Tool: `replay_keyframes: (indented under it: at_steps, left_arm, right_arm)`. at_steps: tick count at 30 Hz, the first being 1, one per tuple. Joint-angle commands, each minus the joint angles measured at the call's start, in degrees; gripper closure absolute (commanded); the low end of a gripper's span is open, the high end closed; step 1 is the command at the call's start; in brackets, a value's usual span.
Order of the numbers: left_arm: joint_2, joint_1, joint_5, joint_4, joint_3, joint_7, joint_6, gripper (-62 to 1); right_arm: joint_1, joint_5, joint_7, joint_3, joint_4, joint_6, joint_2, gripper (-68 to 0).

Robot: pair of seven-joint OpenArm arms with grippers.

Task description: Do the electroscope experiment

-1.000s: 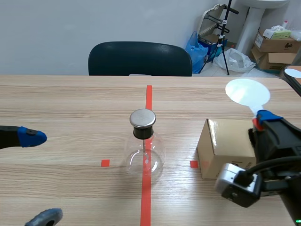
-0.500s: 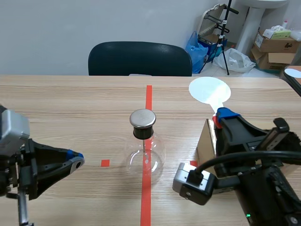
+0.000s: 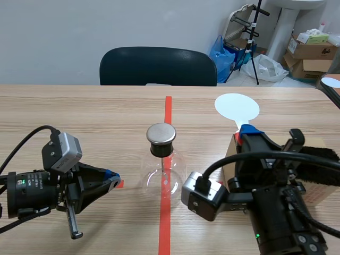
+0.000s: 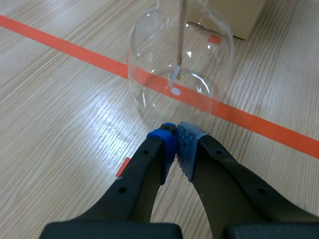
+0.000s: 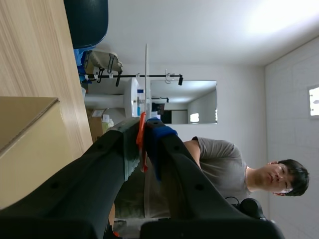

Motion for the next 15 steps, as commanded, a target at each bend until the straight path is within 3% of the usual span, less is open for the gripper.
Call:
replay_keyframes:
  at_steps: [1, 15]
  left_arm:
    - [0.26, -0.39, -0.74, 1.05, 0.22, -1.22, -0.07, -3.1]
    - [2.12, -1.22, -0.72, -0.94, 1.09, -1.4, 1.18, -3.1]
  right_arm:
    - [1.07, -0.06, -1.66, -0.9, 0.09, -0.81, 0.96, -1.1]
    - [3.65, -0.06, -6.43, -4.33, -4.24, -0.83, 1.07, -1.1]
